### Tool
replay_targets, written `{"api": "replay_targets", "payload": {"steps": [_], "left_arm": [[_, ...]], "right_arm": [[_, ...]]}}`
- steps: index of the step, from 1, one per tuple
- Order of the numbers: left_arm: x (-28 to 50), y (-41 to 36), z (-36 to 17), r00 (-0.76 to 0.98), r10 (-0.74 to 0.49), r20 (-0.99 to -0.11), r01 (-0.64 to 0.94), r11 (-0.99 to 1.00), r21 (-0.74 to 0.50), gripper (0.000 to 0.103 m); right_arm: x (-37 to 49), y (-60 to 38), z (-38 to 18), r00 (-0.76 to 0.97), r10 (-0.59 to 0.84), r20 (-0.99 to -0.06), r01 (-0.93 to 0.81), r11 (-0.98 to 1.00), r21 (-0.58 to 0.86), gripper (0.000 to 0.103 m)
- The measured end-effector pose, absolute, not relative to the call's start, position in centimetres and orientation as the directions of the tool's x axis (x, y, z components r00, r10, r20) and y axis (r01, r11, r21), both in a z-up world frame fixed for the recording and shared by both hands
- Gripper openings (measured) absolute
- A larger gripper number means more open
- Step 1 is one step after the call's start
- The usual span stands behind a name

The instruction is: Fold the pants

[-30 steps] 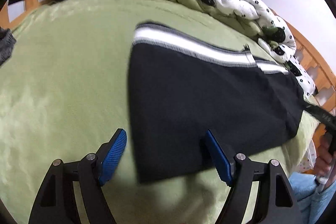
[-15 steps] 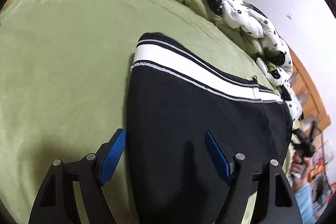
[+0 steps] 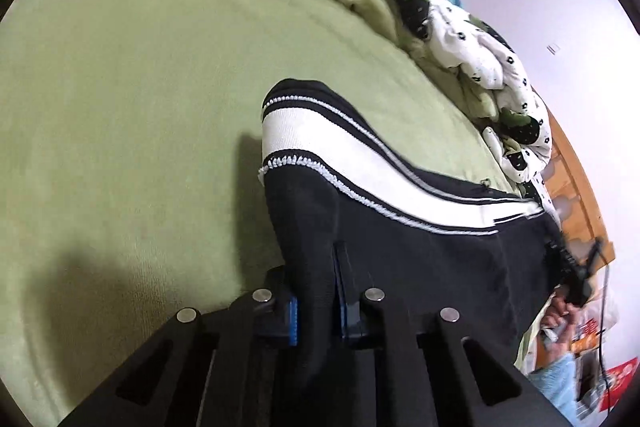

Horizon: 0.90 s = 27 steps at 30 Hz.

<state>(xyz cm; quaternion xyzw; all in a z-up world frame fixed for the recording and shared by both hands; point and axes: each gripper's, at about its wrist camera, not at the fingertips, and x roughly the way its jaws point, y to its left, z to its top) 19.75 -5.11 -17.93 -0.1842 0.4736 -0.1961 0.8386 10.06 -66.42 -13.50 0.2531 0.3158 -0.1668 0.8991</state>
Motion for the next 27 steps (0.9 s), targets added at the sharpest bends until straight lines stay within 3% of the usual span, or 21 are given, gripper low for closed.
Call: {"api": "replay_targets", "payload": {"steps": [8,14,19,23,26,27], "left_arm": [[19.3,-3.5,-11.7,0.494,-0.6,-0.63,0.189,0.781,-0.595,0.01],[17.9,3.8,-7.1,0.595,-0.482,-0.643,0.154,0.854,-0.497,0.01],[18.4,10.5,-7.8,0.619,-0.359,-0.699,0.067,0.911,-0.408,0.01],[19.7,12.7,-13.3,0.564,-0.268,-0.781,-0.008,0.944,-0.33,0.012],[20.0,13.7,-16.9,0.524,-0.169,-0.835,-0.058,0.971,-0.232,0.033],[19.6,14.0,-17.1,0.524,-0.148,-0.839,-0.067,0.975,-0.214,0.034]], "right_arm": [[8.6,-55.4,-0.5,0.846,-0.19,-0.498,0.345,0.908,0.24,0.033],[7.8,-49.1,4.5,0.897,-0.079,-0.435,0.245,0.908,0.339,0.033],[9.1,-45.6,1.1,0.891,0.033,-0.453,0.174,0.896,0.409,0.033],[11.1,-45.1,-6.9,0.812,0.054,-0.581,0.221,0.893,0.393,0.035],[11.3,-47.9,-13.7,0.706,-0.006,-0.708,0.358,0.866,0.35,0.039],[11.2,-49.1,-15.4,0.678,0.019,-0.735,0.392,0.837,0.382,0.041]]}}
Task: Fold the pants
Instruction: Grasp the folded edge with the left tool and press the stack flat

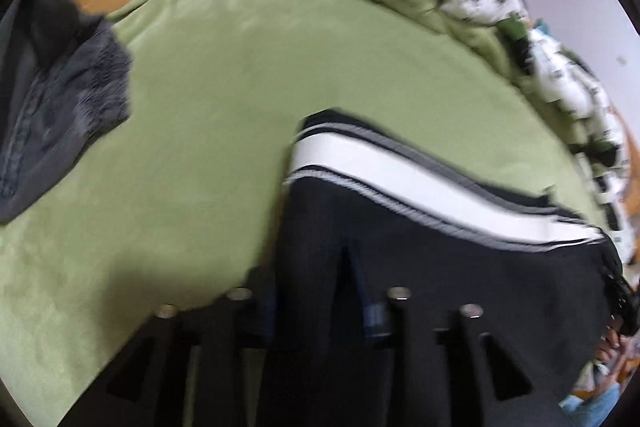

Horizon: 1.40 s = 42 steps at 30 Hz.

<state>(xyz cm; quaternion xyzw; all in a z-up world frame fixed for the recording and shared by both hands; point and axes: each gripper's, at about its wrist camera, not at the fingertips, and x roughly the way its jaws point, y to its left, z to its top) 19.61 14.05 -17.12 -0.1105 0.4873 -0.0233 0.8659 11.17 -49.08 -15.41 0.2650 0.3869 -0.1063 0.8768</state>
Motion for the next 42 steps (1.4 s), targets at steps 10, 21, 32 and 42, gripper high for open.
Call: {"api": "replay_targets", "payload": {"steps": [10,21,32,42], "left_arm": [[12.2,12.0,-13.9,0.658,-0.114,-0.744,0.024,0.991,-0.131,0.066],[6.2,16.7,-17.1,0.613,-0.281,-0.739,-0.048,0.92,-0.389,0.066],[6.9,17.1,-20.9,0.621,-0.44,-0.648,-0.096,0.778,-0.621,0.065],[7.6,13.6,-15.4,0.645,-0.302,-0.702,-0.049,0.9,-0.433,0.019]], "right_arm": [[4.8,-48.8,-14.0,0.674,0.036,-0.738,0.411,0.812,0.415,0.052],[5.5,-45.5,-12.7,0.628,-0.021,-0.778,0.341,0.906,0.252,0.053],[2.7,-42.3,-11.8,0.652,0.037,-0.758,0.268,0.923,0.276,0.053],[2.4,-40.2,-10.6,0.709,-0.02,-0.705,0.16,0.978,0.132,0.054]]}}
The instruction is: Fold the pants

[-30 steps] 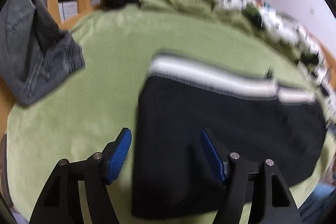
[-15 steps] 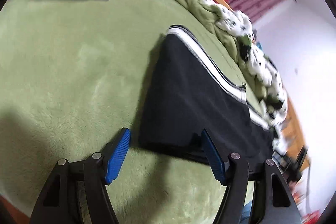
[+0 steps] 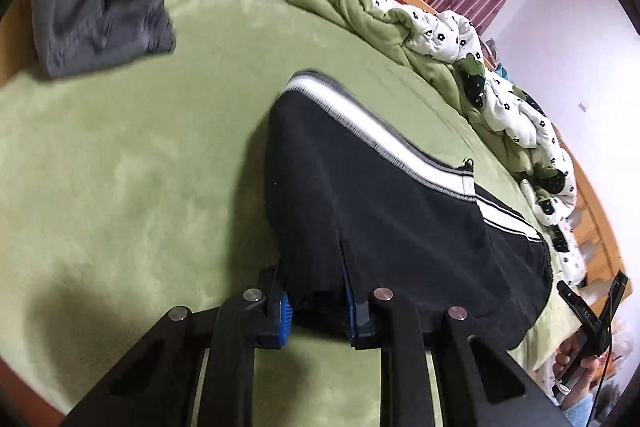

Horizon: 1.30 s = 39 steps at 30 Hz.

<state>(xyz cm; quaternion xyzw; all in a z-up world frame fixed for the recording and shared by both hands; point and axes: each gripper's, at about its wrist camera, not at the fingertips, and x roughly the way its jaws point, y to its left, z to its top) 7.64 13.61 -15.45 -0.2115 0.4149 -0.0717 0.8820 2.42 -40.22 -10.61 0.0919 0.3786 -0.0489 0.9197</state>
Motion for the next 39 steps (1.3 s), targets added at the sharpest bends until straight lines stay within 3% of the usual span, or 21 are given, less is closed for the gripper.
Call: {"api": "replay_targets", "payload": {"steps": [7,13,19,23,26,28,31,33,36,39], "left_arm": [[8.0,6.8,-8.7,0.709,-0.245,-0.662,0.064,0.956,-0.285,0.015],[8.3,-3.6,-5.0,0.711,-0.365,-0.601,0.245,0.93,-0.275,0.015],[9.6,-16.4,-7.3,0.605,-0.517,-0.605,0.41,0.854,-0.321,0.014],[10.2,-22.2,-11.3,0.451,-0.634,-0.629,0.459,0.769,-0.445,0.015],[9.7,-24.5,-13.9,0.33,-0.624,-0.709,0.474,0.758,-0.447,0.016],[8.7,-23.9,-14.0,0.346,-0.607,-0.715,0.489,0.767,-0.415,0.016],[6.9,-20.8,-12.6,0.363,-0.655,-0.663,0.523,0.732,-0.436,0.04],[5.7,-17.5,-11.0,0.42,-0.67,-0.613,0.513,0.732,-0.448,0.067],[4.1,-13.7,-9.6,0.505,-0.627,-0.593,0.503,0.772,-0.388,0.07],[3.3,-10.3,-10.5,0.575,-0.497,-0.65,0.419,0.861,-0.287,0.07]], "right_arm": [[4.6,-44.5,-10.4,0.719,-0.029,-0.694,0.179,0.973,0.145,0.054],[2.1,-48.3,-11.5,0.742,-0.078,-0.666,0.253,0.952,0.17,0.054],[-0.1,-51.6,-12.5,0.74,-0.101,-0.665,0.316,0.925,0.21,0.054],[-0.7,-52.6,-12.0,0.754,-0.074,-0.653,0.317,0.912,0.262,0.054],[-0.7,-52.5,-11.3,0.771,-0.015,-0.637,0.285,0.902,0.323,0.055],[-0.6,-52.1,-11.2,0.777,0.048,-0.627,0.249,0.892,0.377,0.057],[0.5,-50.5,-11.5,0.764,0.153,-0.627,0.183,0.881,0.437,0.057],[1.1,-49.2,-11.9,0.75,0.203,-0.629,0.148,0.876,0.458,0.057],[2.3,-47.0,-12.7,0.723,0.299,-0.623,0.094,0.851,0.517,0.057],[3.7,-45.1,-13.9,0.693,0.381,-0.612,0.07,0.809,0.583,0.062]]}}
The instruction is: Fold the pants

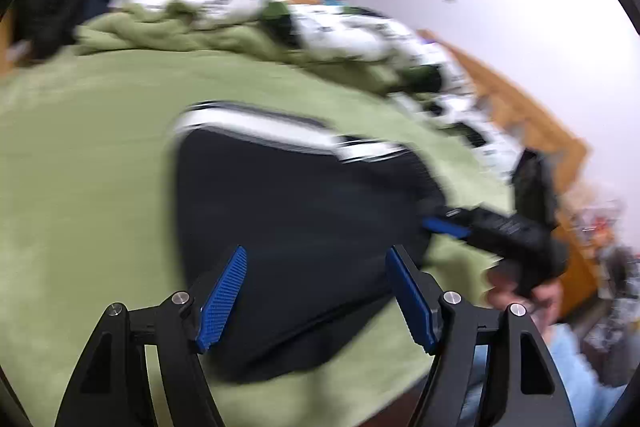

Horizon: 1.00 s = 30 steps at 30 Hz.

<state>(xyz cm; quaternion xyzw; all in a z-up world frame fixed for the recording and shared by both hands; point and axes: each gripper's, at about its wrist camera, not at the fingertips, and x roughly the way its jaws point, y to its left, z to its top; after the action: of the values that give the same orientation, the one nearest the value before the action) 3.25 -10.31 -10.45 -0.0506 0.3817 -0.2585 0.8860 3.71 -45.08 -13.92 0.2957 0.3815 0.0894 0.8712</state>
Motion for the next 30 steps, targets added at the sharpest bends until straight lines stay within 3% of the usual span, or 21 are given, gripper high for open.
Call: {"api": "replay_targets", "payload": {"steps": [6,7,8,10,11,19,22,27,30], "left_arm": [[1.0,-6.0,-14.5,0.518,-0.4,-0.756,0.346,0.906,-0.243,0.07],[0.6,-5.8,-15.3,0.507,-0.387,-0.77,0.334,0.912,-0.238,0.07],[0.5,-5.8,-15.6,0.502,-0.384,-0.775,0.328,0.914,-0.24,0.07],[0.5,-6.6,-16.2,0.498,-0.396,-0.772,0.331,0.909,-0.253,0.07],[0.7,-7.1,-16.5,0.511,-0.389,-0.767,0.321,0.913,-0.25,0.07],[3.5,-10.9,-18.1,0.539,-0.318,-0.78,0.24,0.946,-0.22,0.069],[3.7,-11.3,-17.6,0.54,-0.357,-0.762,0.256,0.932,-0.255,0.071],[2.8,-14.5,-16.3,0.516,-0.405,-0.755,0.38,0.898,-0.222,0.072],[2.1,-16.8,-16.0,0.507,-0.389,-0.77,0.452,0.88,-0.147,0.072]], "right_arm": [[6.7,-40.6,-17.4,0.617,0.369,-0.695,0.114,0.832,0.543,0.063],[6.9,-39.9,-17.3,0.623,0.355,-0.697,0.104,0.846,0.523,0.058],[7.0,-39.1,-17.1,0.625,0.353,-0.696,0.083,0.857,0.509,0.04],[7.4,-37.6,-16.3,0.626,0.331,-0.706,0.047,0.888,0.458,0.022],[7.5,-37.2,-15.8,0.635,0.324,-0.702,0.03,0.897,0.441,0.019],[7.5,-39.5,-7.9,0.719,0.339,-0.607,-0.075,0.906,0.417,0.016],[7.2,-42.5,-5.5,0.761,0.274,-0.588,-0.08,0.939,0.333,0.016],[6.7,-48.3,-5.6,0.784,0.189,-0.592,-0.026,0.962,0.272,0.016],[6.2,-51.9,-8.6,0.765,0.125,-0.631,0.06,0.963,0.264,0.016]]}}
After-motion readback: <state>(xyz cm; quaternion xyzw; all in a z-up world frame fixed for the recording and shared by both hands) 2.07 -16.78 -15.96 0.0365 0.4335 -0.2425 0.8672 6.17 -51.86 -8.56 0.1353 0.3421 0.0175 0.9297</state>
